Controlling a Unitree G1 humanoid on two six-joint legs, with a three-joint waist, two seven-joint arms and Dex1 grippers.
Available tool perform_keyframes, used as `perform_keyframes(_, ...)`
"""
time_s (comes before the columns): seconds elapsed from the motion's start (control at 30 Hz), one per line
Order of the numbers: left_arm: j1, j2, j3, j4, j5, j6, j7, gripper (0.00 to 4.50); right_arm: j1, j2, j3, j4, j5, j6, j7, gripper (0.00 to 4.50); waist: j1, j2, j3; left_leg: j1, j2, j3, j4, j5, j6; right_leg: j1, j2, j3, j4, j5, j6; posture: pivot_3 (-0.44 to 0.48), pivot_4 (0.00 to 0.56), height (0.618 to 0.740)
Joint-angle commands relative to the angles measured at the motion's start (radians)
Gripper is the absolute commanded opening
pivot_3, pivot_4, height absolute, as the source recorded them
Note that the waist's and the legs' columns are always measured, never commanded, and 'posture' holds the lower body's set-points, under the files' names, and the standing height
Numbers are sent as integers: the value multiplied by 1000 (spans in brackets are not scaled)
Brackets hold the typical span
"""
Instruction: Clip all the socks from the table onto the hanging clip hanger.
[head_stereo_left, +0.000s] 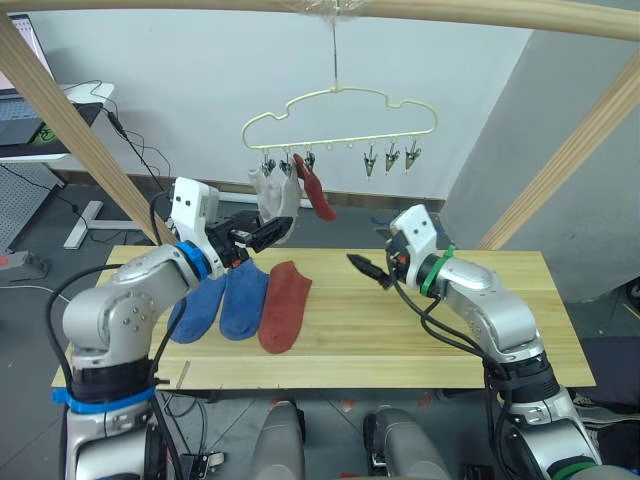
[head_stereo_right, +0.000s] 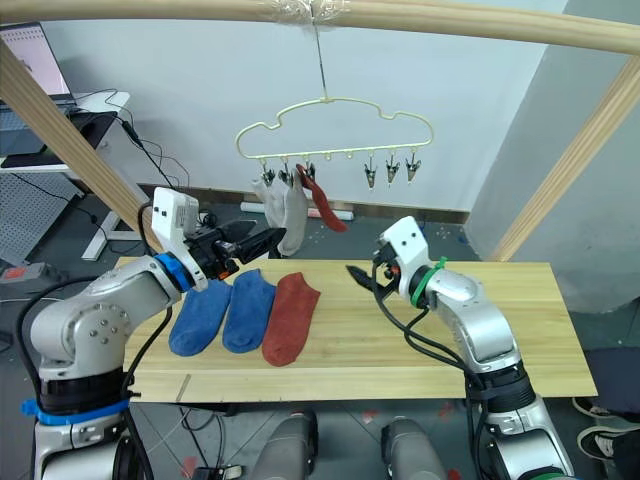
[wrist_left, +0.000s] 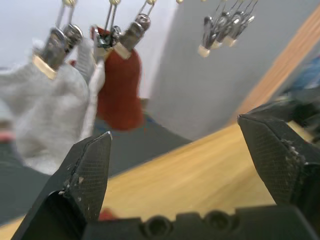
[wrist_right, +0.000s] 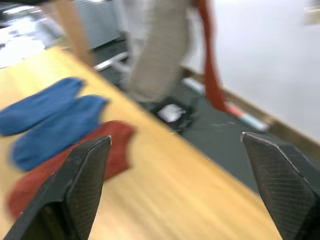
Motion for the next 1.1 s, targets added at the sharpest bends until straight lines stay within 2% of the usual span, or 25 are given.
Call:
perform_keyframes(0.03, 41, 52, -4, -66, -38, -57, -154, 4500, -15, 33, -48, -87, -10, -27, -89, 4452, -1, 0, 0, 0, 0, 0, 0, 0, 0, 0, 0, 0, 0, 0, 0, 107, 188, 740)
perform_keyframes(0.07, 43, 57, 11, -69, -79, -53, -198, 4500, -23, 52, -56, -94, -21, -44, -124, 4452, -2, 0, 0, 0, 0, 0, -1, 0, 0, 0, 0, 0, 0, 0, 0, 109, 190, 740)
perform_keyframes(0.13, 38, 66, 17, -64, -89, -97, -254, 4500, -42, 88, -66, -83, -37, -71, -177, 4092, -2, 0, 0, 0, 1, 0, -2, 0, 0, -1, 0, -1, 0, 0, 1, 116, 198, 740)
perform_keyframes(0.23, 41, 76, -3, -49, -37, -200, -322, 4500, -72, 117, -44, -37, -85, -121, -232, 3166, -1, 0, 0, 0, 0, 1, -2, 0, 0, -1, 0, -1, 0, -1, 1, 122, 182, 740)
perform_keyframes(0.47, 17, 36, -7, -28, 23, -349, -333, 4500, -160, 210, -39, 139, -129, -233, -323, 3166, 2, 0, -1, 0, -1, 2, -2, 0, 0, -1, 1, -2, 0, 1, -2, 133, 155, 740)
perform_keyframes(0.77, 43, 52, 2, -68, 4, -366, -358, 4500, -274, 265, -86, 386, -133, -357, -398, 3166, 7, -1, -2, 0, -1, 2, -2, 0, 0, -1, 1, -2, 1, 1, -2, 161, 152, 740)
perform_keyframes(1.1, 64, 45, 3, -84, 9, -366, -343, 4500, -354, 299, -106, 523, -121, -437, -412, 3166, 14, -1, -2, 0, 0, 1, -2, 0, 0, -1, 1, -3, 1, 1, -2, 175, 157, 740)
